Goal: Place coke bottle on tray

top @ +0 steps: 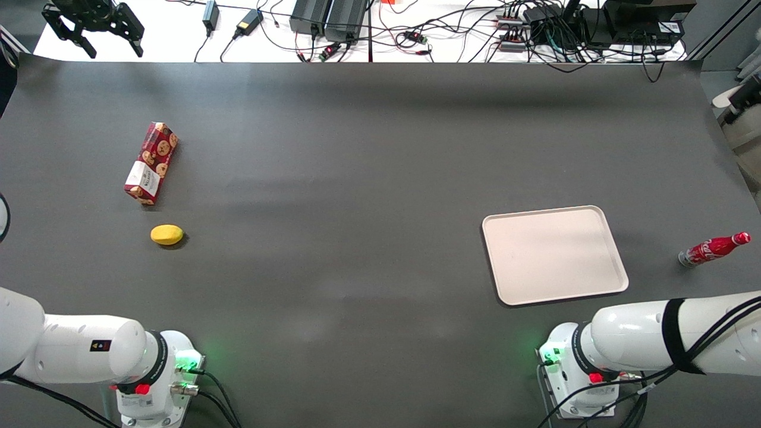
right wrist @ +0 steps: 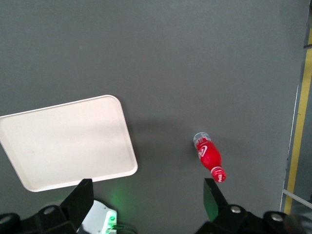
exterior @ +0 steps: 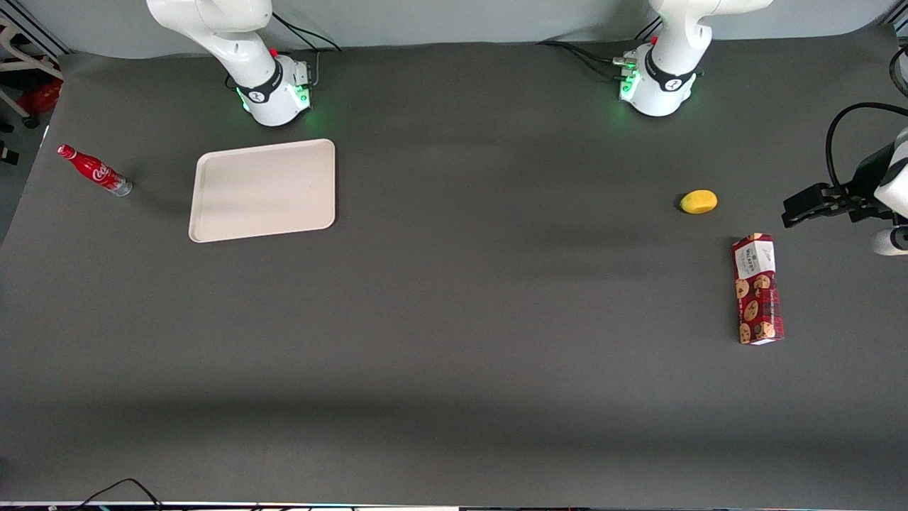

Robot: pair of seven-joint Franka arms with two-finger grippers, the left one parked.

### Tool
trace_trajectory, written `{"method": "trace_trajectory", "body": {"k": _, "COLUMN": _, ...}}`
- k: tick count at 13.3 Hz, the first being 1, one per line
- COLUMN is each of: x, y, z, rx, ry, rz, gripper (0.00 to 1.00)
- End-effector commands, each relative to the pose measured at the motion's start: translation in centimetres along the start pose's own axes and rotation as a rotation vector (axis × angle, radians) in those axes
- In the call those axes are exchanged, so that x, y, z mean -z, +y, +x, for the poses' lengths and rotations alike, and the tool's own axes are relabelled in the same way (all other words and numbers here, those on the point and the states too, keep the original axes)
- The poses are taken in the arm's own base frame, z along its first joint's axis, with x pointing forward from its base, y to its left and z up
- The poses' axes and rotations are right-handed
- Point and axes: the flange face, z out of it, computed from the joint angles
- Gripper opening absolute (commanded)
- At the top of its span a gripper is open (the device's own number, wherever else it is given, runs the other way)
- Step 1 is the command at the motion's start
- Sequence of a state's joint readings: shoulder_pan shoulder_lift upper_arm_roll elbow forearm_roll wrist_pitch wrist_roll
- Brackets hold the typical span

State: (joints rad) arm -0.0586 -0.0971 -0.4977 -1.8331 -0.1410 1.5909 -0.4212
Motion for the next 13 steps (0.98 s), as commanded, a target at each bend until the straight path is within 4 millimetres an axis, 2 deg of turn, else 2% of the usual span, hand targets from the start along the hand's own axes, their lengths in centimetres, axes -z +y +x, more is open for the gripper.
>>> {"method": "trace_trajectory", "body": {"k": 1, "x": -4.4, "y": 4.0, "z": -3.7, "rx": 0.058, "ry": 0.027, "rz": 0.018, "gripper": 1.0}}
{"method": "trace_trajectory", "body": {"k": 2, "x": -6.1, "y": 5.8, "z": -4.9, "rx": 0.072, "ry": 0.044, "rz": 0.03, "gripper": 1.0}}
{"method": "trace_trajectory", "body": {"k": 4, "x": -10.0, "y": 8.0, "z": -6.7, "rx": 0.08, "ry": 0.069, "rz": 0.048, "gripper": 1.0}}
{"method": "trace_trajectory", "body": {"k": 6, "x": -13.3, "y": 9.5, "z": -8.1, "rx": 0.092, "ry": 0.069, "rz": 0.048, "gripper": 1.0}}
{"method": "trace_trajectory", "body": {"k": 7, "x": -14.3, "y": 10.2, "z": -8.8, "rx": 0.095, "ry": 0.06, "rz": 0.026, "gripper": 1.0}}
{"method": "trace_trajectory", "body": {"k": 9, "x": -16.0, "y": 11.1, "z": -9.6, "rx": 0.097, "ry": 0.072, "rz": 0.016, "gripper": 1.0}}
{"method": "trace_trajectory", "body": {"k": 12, "x": -19.9, "y": 11.4, "z": -11.0, "rx": 0.114, "ry": 0.082, "rz": -0.026, "gripper": 1.0}}
{"method": "trace_trajectory", "body": {"k": 13, "x": -20.4, "y": 11.7, "z": -11.2, "rx": 0.129, "ry": 0.083, "rz": -0.032, "gripper": 1.0}}
